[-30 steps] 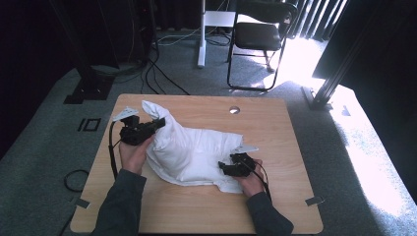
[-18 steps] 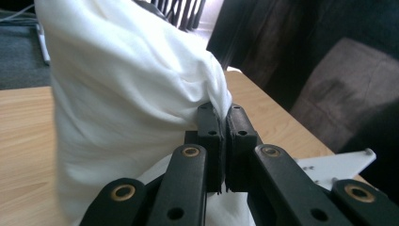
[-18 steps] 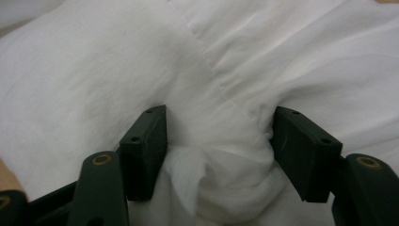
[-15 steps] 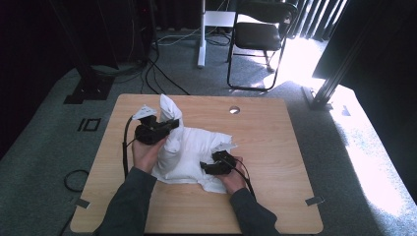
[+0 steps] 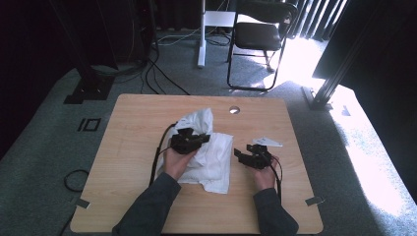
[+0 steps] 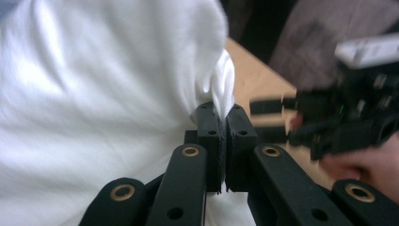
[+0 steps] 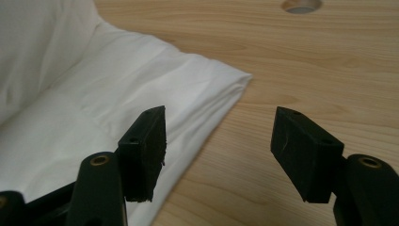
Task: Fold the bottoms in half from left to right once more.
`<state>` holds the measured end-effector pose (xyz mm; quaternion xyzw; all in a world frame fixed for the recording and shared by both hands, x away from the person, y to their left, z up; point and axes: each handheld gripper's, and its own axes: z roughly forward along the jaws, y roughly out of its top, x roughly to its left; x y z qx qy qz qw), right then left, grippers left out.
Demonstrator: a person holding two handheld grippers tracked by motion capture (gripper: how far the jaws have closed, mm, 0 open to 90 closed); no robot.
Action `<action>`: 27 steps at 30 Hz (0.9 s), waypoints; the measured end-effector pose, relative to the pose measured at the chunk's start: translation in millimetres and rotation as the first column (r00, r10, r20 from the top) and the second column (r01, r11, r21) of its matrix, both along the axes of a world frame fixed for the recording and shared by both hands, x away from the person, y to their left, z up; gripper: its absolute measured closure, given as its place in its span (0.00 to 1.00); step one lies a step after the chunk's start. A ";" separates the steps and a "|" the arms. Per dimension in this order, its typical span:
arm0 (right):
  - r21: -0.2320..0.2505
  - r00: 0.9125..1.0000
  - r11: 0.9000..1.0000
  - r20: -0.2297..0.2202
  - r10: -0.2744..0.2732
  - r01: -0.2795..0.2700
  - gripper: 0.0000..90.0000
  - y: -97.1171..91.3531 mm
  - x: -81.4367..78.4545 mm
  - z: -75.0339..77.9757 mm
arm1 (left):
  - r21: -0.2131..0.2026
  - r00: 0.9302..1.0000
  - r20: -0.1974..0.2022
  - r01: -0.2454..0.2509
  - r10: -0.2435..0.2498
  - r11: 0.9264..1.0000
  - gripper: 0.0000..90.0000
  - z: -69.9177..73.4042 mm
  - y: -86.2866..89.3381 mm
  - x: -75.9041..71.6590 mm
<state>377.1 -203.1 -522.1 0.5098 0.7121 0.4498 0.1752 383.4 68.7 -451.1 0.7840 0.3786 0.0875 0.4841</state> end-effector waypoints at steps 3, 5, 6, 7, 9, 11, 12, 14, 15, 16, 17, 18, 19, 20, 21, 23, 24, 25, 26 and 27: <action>0.013 1.000 1.000 0.006 -0.021 0.020 0.40 -6.2 2.2 2.9 | 0.040 0.999 -0.031 0.031 -0.030 0.999 0.98 -25.4 -20.5 1.4; 0.023 0.999 0.999 0.020 -0.025 0.024 0.40 -6.6 3.7 8.1 | 0.054 0.998 -0.048 0.042 -0.039 0.998 0.98 -39.0 -28.0 2.1; 0.027 0.999 0.999 0.031 -0.022 0.021 0.40 -5.9 4.6 11.4 | 0.059 0.997 -0.059 0.045 -0.042 0.997 0.98 -46.2 -31.3 2.2; 0.030 0.999 0.999 0.038 -0.020 0.019 0.39 -4.4 5.6 15.1 | 0.068 0.997 -0.068 0.049 -0.044 0.996 0.98 -53.1 -34.1 2.3; 0.040 0.998 0.999 0.067 -0.018 0.015 0.39 -1.0 6.9 22.9 | 0.095 0.997 -0.071 0.051 -0.045 0.994 0.97 -64.4 -37.6 2.1; 0.063 0.995 0.998 0.096 -0.006 0.000 0.38 3.6 7.8 31.8 | 0.100 0.996 -0.080 0.049 -0.041 0.994 0.97 -71.0 -38.7 2.2; 0.070 0.995 0.997 0.102 0.003 -0.011 0.37 5.5 8.2 34.3 | 0.103 0.996 -0.080 0.048 -0.040 0.994 0.97 -72.3 -38.8 2.3; 0.082 0.994 0.996 0.108 0.034 -0.043 0.36 12.2 10.2 39.1 | 0.105 0.996 -0.078 0.047 -0.039 0.993 0.97 -72.5 -39.1 1.7; 0.078 0.993 0.996 0.108 0.043 -0.051 0.36 16.2 11.9 40.2 | 0.108 0.996 -0.074 0.049 -0.041 0.993 0.97 -72.0 -39.2 1.4; 0.078 0.993 0.996 0.108 0.043 -0.051 0.36 16.2 11.9 40.2 | 0.108 0.996 -0.074 0.049 -0.041 0.993 0.97 -72.0 -39.2 1.4; 0.076 0.993 0.995 0.101 0.055 -0.063 0.36 20.2 14.1 40.2 | 0.105 0.996 -0.077 0.046 -0.038 0.993 0.97 -71.4 -38.6 1.0; 0.072 0.994 0.993 0.073 0.086 -0.091 0.42 28.4 21.7 35.5 | 0.102 0.996 -0.079 0.046 -0.038 0.994 0.96 -70.8 -38.3 0.4; 0.050 0.993 0.993 0.056 0.106 -0.109 0.52 32.3 25.7 31.7 | 0.100 0.996 -0.084 0.048 -0.040 0.994 0.95 -69.7 -37.9 -0.3; 0.021 0.993 0.993 0.037 0.114 -0.115 0.62 36.4 29.7 27.2 | 0.095 0.995 -0.091 0.058 -0.049 0.994 0.92 -67.6 -36.7 -1.3; -0.012 0.994 0.994 0.025 0.106 -0.106 0.71 39.8 32.5 23.1 | 0.090 0.994 -0.097 0.062 -0.054 0.994 0.89 -65.1 -35.5 -2.7; -0.031 0.994 0.994 0.015 0.106 -0.106 0.76 41.6 34.8 20.2 | 0.071 0.993 -0.100 0.070 -0.063 0.995 0.85 -59.2 -32.9 -5.7; -0.067 0.995 0.993 -0.007 0.100 -0.100 0.85 45.2 41.3 12.6 | 0.015 0.989 -0.120 0.093 -0.091 0.996 0.82 -43.4 -25.6 -10.9; -0.080 0.995 0.992 -0.010 0.100 -0.100 0.85 46.0 44.1 9.3 | -0.001 0.990 -0.099 0.102 -0.102 0.995 0.79 -32.5 -21.0 -14.9; -0.080 0.995 0.992 -0.023 0.095 -0.097 0.86 46.7 46.6 6.4 | -0.017 0.992 -0.068 0.110 -0.110 0.994 0.78 -21.0 -15.5 -18.8; -0.079 0.996 0.993 -0.031 0.089 -0.091 0.86 47.2 48.4 3.9 | -0.034 0.992 -0.041 0.114 -0.115 0.993 0.76 -9.8 -8.8 -21.3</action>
